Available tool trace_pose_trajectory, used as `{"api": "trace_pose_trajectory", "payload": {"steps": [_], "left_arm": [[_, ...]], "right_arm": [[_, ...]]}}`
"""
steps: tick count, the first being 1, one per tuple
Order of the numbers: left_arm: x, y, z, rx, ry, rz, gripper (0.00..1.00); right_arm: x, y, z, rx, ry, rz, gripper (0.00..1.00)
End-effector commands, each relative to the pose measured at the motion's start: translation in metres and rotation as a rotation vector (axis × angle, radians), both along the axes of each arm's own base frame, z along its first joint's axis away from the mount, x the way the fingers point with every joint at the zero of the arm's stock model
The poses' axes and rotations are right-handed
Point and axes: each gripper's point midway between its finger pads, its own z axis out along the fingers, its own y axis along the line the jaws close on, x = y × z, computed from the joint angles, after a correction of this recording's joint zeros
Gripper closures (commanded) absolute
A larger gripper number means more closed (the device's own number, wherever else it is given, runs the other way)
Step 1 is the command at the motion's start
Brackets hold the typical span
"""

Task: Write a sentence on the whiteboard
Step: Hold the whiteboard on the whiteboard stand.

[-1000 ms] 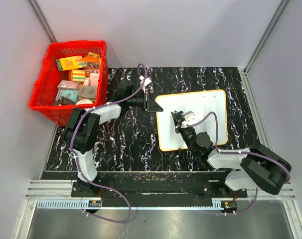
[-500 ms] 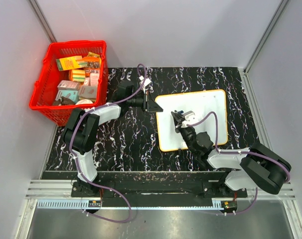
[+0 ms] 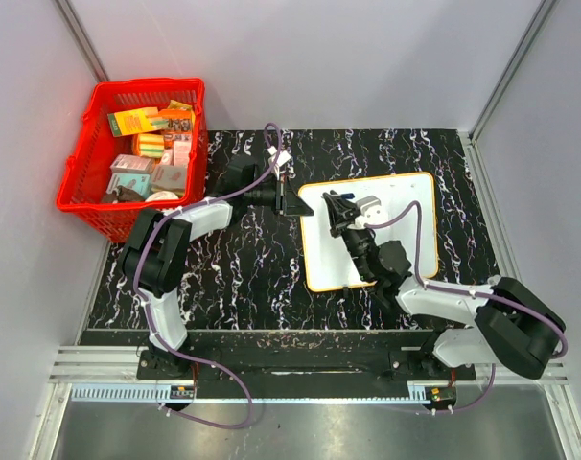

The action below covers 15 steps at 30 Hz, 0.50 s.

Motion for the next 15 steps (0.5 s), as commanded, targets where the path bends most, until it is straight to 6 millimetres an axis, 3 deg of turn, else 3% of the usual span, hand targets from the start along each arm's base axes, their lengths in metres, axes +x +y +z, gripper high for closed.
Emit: {"api": "trace_pose_trajectory", "payload": {"steps": [1,4,15], "left_arm": [[0.017,0.001,-0.022,0.094,-0.151,0.045,1.0],[0.017,0.001,-0.022,0.093,-0.15,0.044,1.0],[0.016,0.0,-0.023,0.1,-0.151,0.037,1.0]], "right_arm": [[0.01,0.006,0.01,0.029,-0.004,-0.004,1.0],[0.018,0.004,0.012,0.049,0.009,-0.009,1.0],[0.031,0.007,-0.018,0.022,0.077,0.024,1.0]]}}
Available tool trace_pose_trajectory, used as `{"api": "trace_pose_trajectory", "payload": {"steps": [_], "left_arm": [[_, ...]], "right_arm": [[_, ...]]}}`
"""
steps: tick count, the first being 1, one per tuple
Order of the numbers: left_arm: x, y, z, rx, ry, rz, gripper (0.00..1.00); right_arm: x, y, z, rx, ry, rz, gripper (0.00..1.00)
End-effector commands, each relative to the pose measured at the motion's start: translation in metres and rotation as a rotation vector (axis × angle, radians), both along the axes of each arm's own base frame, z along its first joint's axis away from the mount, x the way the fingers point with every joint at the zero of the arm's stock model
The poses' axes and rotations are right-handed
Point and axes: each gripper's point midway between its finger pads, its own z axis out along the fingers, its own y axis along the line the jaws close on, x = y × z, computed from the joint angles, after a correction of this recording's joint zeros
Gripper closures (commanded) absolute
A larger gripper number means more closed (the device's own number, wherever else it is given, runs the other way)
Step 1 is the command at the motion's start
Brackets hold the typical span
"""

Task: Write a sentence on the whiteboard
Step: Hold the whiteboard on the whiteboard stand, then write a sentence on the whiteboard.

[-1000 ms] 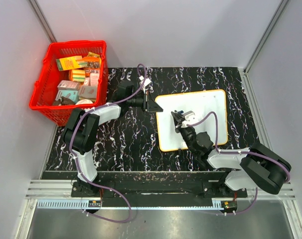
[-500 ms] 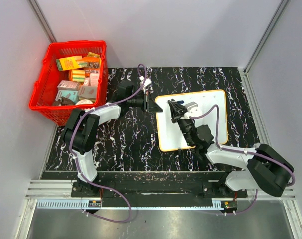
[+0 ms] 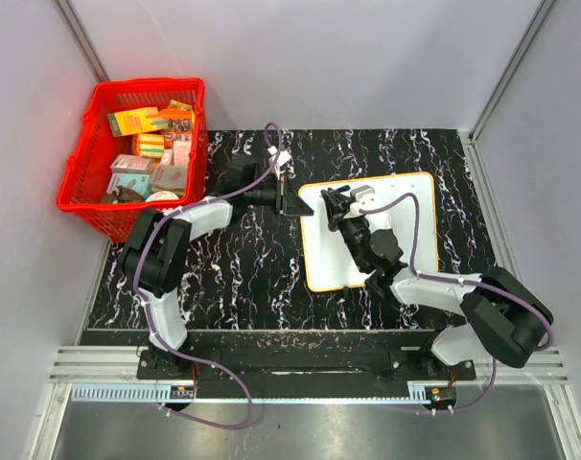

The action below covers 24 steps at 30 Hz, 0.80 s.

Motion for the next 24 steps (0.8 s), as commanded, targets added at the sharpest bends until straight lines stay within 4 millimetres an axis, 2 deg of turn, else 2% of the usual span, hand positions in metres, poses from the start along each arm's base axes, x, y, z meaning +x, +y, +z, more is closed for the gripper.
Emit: {"api": "trace_pose_trajectory", "payload": {"steps": [1,18,24], "left_arm": [[0.016,0.0,-0.022,0.094,-0.154,0.038,1.0],[0.015,-0.004,-0.023,0.094,-0.153,0.017,1.0],[0.016,-0.006,-0.023,0.096,-0.154,0.016,1.0]], "right_arm": [[0.001,0.003,0.006,0.037,-0.016,0.03,1.0],[0.01,0.0,-0.032,0.016,0.052,-0.013,1.0],[0.004,-0.004,-0.04,0.022,0.069,-0.004,1.0]]}}
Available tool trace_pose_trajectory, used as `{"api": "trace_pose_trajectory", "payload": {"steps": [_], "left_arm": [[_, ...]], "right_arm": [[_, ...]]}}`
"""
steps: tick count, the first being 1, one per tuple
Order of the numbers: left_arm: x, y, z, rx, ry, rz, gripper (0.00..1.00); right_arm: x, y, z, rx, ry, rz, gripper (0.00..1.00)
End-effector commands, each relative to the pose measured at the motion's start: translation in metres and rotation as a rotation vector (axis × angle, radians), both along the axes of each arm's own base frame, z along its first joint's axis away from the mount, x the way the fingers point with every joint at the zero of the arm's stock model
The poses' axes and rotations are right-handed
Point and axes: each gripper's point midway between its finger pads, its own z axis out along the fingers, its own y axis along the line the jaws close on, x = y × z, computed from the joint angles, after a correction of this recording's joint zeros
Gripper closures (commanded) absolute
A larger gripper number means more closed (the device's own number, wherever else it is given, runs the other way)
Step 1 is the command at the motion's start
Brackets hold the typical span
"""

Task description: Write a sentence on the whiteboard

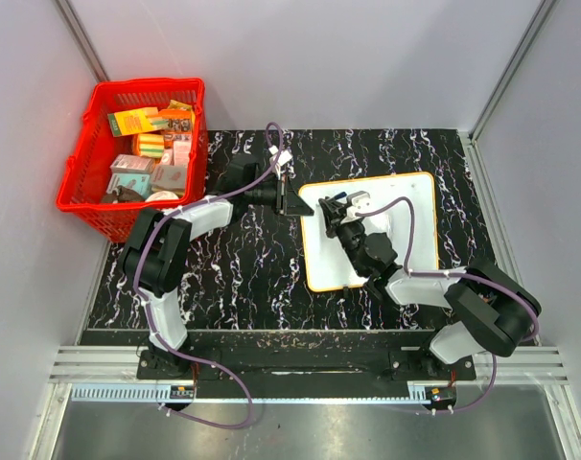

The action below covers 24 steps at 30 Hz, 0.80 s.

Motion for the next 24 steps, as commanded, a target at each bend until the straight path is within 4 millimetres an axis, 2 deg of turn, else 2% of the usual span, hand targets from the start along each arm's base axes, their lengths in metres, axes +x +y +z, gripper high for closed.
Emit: {"api": "trace_pose_trajectory", "payload": {"steps": [1,20,24], "left_arm": [[0.015,-0.005,-0.023,0.088,-0.153,0.02,1.0],[0.016,-0.006,-0.024,0.097,-0.155,0.022,1.0],[0.016,-0.008,-0.025,0.099,-0.154,0.02,1.0]], "right_arm": [[-0.002,-0.01,-0.002,0.035,0.002,-0.024,1.0],[-0.016,-0.01,-0.04,0.012,0.08,0.032,1.0],[-0.02,-0.014,-0.042,0.035,0.092,0.031,1.0]]}}
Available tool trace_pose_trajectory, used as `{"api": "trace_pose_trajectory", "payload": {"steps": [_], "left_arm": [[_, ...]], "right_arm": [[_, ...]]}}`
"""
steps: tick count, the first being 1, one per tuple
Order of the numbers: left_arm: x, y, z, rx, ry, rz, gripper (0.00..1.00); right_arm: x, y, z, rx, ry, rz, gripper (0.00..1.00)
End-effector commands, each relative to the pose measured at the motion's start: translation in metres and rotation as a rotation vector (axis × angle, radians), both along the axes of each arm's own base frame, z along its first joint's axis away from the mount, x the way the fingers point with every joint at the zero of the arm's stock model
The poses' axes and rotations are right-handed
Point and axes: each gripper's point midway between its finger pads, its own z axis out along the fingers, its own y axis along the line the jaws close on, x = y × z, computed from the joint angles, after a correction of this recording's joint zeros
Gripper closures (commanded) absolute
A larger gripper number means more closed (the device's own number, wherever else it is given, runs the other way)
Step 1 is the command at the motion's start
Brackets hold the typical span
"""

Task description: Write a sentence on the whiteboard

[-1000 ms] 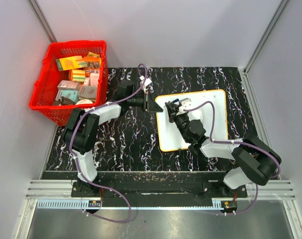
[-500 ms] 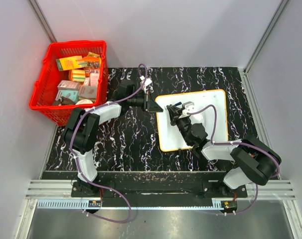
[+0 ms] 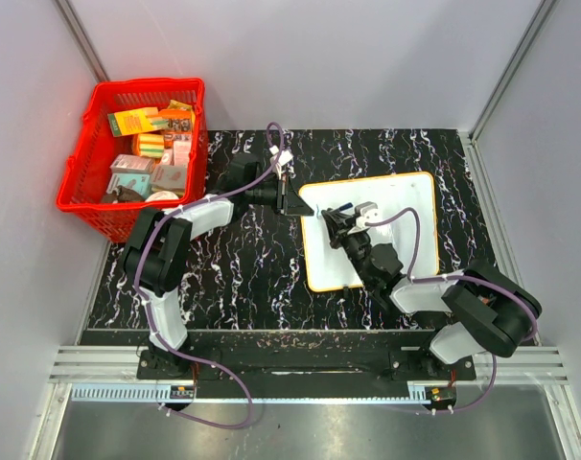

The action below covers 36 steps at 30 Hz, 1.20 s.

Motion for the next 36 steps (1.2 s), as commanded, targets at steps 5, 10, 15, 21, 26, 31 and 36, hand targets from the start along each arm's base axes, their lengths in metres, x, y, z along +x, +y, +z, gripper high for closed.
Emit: {"api": "trace_pose_trajectory", "payload": {"steps": [5,10,15,21,26,31,36], "left_arm": [[0.014,-0.008,-0.021,0.083,-0.168,0.01,1.0],[0.015,-0.008,-0.023,0.091,-0.166,0.014,1.0],[0.014,-0.009,-0.025,0.092,-0.163,0.01,1.0],[0.013,-0.01,-0.026,0.098,-0.165,0.005,1.0],[0.013,-0.011,-0.026,0.099,-0.168,0.003,1.0],[0.013,-0.012,-0.026,0.099,-0.167,-0.001,1.0],[0.012,-0.011,-0.027,0.104,-0.169,-0.004,1.0]], "right_arm": [[-0.004,-0.005,-0.023,-0.042,0.069,0.004,1.0],[-0.008,-0.005,-0.028,-0.038,0.084,0.018,1.0],[-0.01,-0.006,-0.021,-0.036,0.067,0.023,1.0],[-0.014,-0.016,0.017,0.004,-0.012,0.001,1.0],[-0.008,-0.015,0.046,-0.011,-0.071,-0.024,1.0],[0.006,-0.008,0.052,-0.044,-0.072,-0.044,1.0],[0.022,-0.009,0.051,-0.045,-0.063,-0.065,1.0]]}}
